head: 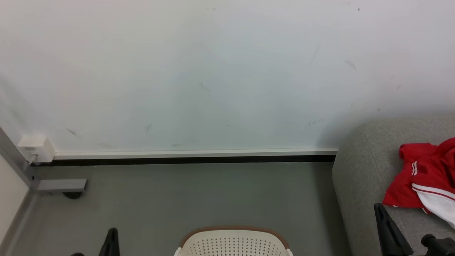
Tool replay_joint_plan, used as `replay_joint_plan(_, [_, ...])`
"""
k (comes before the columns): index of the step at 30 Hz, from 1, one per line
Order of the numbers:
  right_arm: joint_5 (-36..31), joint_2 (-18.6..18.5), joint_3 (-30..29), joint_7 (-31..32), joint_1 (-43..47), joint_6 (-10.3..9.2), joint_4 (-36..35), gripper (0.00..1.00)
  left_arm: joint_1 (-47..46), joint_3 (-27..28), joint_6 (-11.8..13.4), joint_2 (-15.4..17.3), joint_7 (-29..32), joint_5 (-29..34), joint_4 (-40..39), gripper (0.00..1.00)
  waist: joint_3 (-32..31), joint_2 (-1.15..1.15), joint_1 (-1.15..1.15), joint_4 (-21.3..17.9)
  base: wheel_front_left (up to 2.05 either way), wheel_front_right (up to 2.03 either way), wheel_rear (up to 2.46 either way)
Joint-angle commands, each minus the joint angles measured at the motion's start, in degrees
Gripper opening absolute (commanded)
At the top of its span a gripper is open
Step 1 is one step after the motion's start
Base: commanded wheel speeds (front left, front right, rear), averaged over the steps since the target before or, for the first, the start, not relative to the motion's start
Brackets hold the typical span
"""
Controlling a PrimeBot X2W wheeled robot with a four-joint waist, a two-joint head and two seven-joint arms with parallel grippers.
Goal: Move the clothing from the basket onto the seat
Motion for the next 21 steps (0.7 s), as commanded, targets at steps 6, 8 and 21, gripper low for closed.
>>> replay_joint_plan(6, [7.8, 0.2, -1.6, 1.9, -1.8, -0.01, -0.4, 0.0, -2.1, 0.7, -0.8, 0.1, 1.8, -8.0, -1.1, 0.0, 0.2, 0.0, 0.0, 0.1, 0.0, 0.0, 0.0])
replay_joint_plan(8, [9.7, 0.3, -1.9, 2.4, -2.0, -0.02, -0.3, 0.0, -2.3, 0.8, -1.1, 0.0, 2.3, -9.9, -1.1, 0.0, 0.3, 0.0, 0.0, 0.1, 0.0, 0.0, 0.0])
replay_joint_plan(21, [20.7, 1.1, -3.8, 5.4, -3.1, -0.03, 0.4, 0.0, -3.6, 1.5, -2.2, -0.2, 5.3, -21.6, -1.4, 0.0, 0.6, 0.0, 0.0, 0.2, 0.0, 0.0, 0.0])
